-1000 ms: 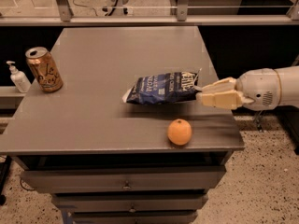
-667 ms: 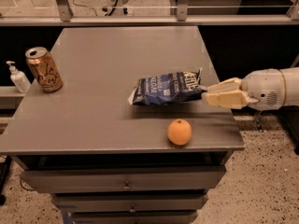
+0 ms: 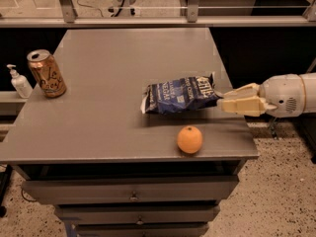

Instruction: Move blue chip bag near orange

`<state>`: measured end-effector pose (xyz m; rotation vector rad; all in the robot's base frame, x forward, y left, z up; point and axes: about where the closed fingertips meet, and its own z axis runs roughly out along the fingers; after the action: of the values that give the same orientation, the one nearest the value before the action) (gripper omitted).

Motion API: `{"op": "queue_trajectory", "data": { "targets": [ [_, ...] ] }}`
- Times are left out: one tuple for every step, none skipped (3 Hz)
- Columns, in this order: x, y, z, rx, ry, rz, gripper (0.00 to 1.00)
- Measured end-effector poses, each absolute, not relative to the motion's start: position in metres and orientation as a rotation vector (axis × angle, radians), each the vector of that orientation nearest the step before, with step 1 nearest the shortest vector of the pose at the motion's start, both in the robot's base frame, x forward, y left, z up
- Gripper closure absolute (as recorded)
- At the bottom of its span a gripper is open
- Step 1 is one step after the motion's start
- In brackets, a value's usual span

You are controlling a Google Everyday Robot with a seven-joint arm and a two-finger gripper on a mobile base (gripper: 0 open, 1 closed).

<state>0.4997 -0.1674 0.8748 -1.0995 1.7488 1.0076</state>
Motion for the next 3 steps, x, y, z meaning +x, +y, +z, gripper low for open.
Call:
{"op": "queue_trajectory", "data": {
  "targets": [
    [0.4996, -0.1690, 0.8731, -1.098, 1.759, 1.006, 0.12],
    [0.4995, -0.1703, 0.8723, -1.098, 1.764, 1.003, 0.00],
    [0.5068, -0.1736, 0.8715, -1.077, 1.767, 0.964, 0.00]
  ]
}}
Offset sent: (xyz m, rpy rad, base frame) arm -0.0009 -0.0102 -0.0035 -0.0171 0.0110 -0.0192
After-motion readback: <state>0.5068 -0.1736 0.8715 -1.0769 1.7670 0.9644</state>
